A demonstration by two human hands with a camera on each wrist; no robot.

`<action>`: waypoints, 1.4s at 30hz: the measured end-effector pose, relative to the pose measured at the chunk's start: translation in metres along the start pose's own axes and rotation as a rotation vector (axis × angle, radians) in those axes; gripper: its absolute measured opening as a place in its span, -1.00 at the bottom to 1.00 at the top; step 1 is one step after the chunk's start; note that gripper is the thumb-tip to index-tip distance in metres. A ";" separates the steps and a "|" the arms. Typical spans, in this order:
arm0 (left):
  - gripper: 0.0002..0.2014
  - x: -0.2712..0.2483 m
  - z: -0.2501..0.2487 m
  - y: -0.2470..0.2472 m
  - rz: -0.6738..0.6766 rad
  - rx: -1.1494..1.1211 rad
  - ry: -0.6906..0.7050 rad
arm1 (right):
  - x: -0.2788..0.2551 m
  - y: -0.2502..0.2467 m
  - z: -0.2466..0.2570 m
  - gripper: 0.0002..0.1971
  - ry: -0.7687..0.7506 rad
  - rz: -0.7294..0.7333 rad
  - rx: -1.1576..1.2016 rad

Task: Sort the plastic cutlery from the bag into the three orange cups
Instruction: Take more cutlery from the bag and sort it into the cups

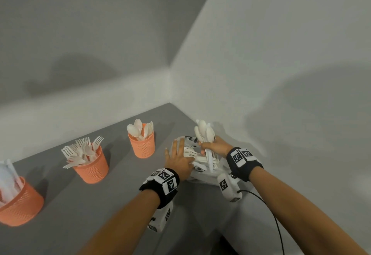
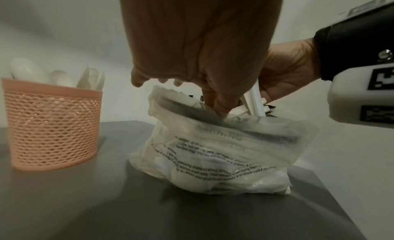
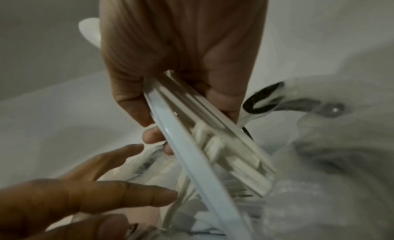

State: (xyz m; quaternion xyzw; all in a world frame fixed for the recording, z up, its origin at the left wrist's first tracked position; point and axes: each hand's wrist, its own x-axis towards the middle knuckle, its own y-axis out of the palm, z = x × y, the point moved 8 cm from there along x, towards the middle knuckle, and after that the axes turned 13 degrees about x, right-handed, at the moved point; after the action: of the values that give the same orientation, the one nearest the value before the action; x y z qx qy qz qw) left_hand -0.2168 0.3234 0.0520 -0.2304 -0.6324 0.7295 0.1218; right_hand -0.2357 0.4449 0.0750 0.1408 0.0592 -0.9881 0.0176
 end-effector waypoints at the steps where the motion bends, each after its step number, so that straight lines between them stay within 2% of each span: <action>1: -0.64 0.001 -0.001 0.001 0.005 0.023 0.000 | 0.000 0.000 0.000 -0.87 -0.008 0.003 0.024; 4: -0.62 0.004 -0.005 0.006 0.040 0.085 0.028 | 0.000 -0.006 0.003 -0.88 -0.022 -0.037 0.090; 7: -0.63 0.010 -0.007 0.015 0.089 0.102 0.060 | -0.001 -0.018 0.014 -0.97 -0.063 -0.105 0.167; 9: -0.67 0.011 -0.008 0.019 0.103 0.072 0.062 | -0.001 -0.026 0.024 -0.94 -0.090 -0.140 0.258; 12: -0.66 0.009 -0.006 0.006 0.033 -0.054 0.041 | 0.000 -0.035 0.039 -0.90 -0.146 -0.178 0.421; 14: -0.65 0.006 0.003 -0.013 -0.097 -0.285 -0.001 | 0.000 -0.035 0.050 -0.88 -0.177 -0.193 0.506; 16: -0.69 0.000 0.022 -0.034 -0.243 -0.672 -0.076 | 0.000 -0.029 0.060 -0.86 -0.212 -0.203 0.563; 17: -0.69 -0.003 0.033 -0.038 -0.267 -0.886 -0.132 | 0.001 -0.022 0.065 -0.86 -0.225 -0.205 0.583; 19: -0.67 -0.010 0.050 -0.033 -0.215 -1.320 -0.282 | 0.003 0.000 0.073 -0.83 -0.238 -0.195 0.602; 22: -0.55 -0.029 0.061 -0.016 -0.023 -1.831 -0.436 | 0.003 0.049 0.079 -0.81 -0.227 -0.141 0.603; 25: -0.40 -0.053 0.073 -0.002 0.111 -2.070 -0.435 | -0.003 0.107 0.085 -0.84 -0.241 -0.058 0.586; 27: -0.42 -0.072 0.089 0.006 0.091 -2.205 -0.477 | -0.006 0.141 0.083 -0.88 -0.228 -0.047 0.607; 29: -0.49 -0.091 0.107 0.009 0.005 -2.321 -0.528 | -0.008 0.174 0.078 -0.86 -0.211 -0.039 0.618; 33: -0.58 -0.127 0.142 0.017 -0.139 -2.331 -0.574 | -0.016 0.236 0.070 -0.86 -0.201 0.067 0.564; 35: -0.49 -0.143 0.148 0.023 -0.126 -2.273 -0.586 | -0.023 0.256 0.069 -0.87 -0.210 0.125 0.551; 38: -0.27 -0.166 0.162 0.029 -0.042 -2.028 -0.595 | -0.027 0.280 0.065 -0.85 -0.207 0.149 0.495; 40: -0.32 -0.181 0.181 0.026 -0.144 -1.860 -0.593 | -0.027 0.295 0.059 -0.85 -0.210 0.142 0.422; 41: -0.38 -0.188 0.191 0.022 -0.215 -1.770 -0.591 | -0.028 0.304 0.057 -0.92 -0.215 0.153 0.385; 42: -0.45 -0.194 0.202 0.018 -0.286 -1.691 -0.604 | -0.034 0.316 0.059 -0.89 -0.231 0.175 0.368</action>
State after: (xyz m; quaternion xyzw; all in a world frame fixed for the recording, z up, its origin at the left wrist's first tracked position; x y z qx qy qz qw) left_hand -0.1458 0.0541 0.0892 0.0385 -0.9844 0.0297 -0.1694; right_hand -0.2034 0.1246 0.1052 0.0321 -0.1369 -0.9865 0.0841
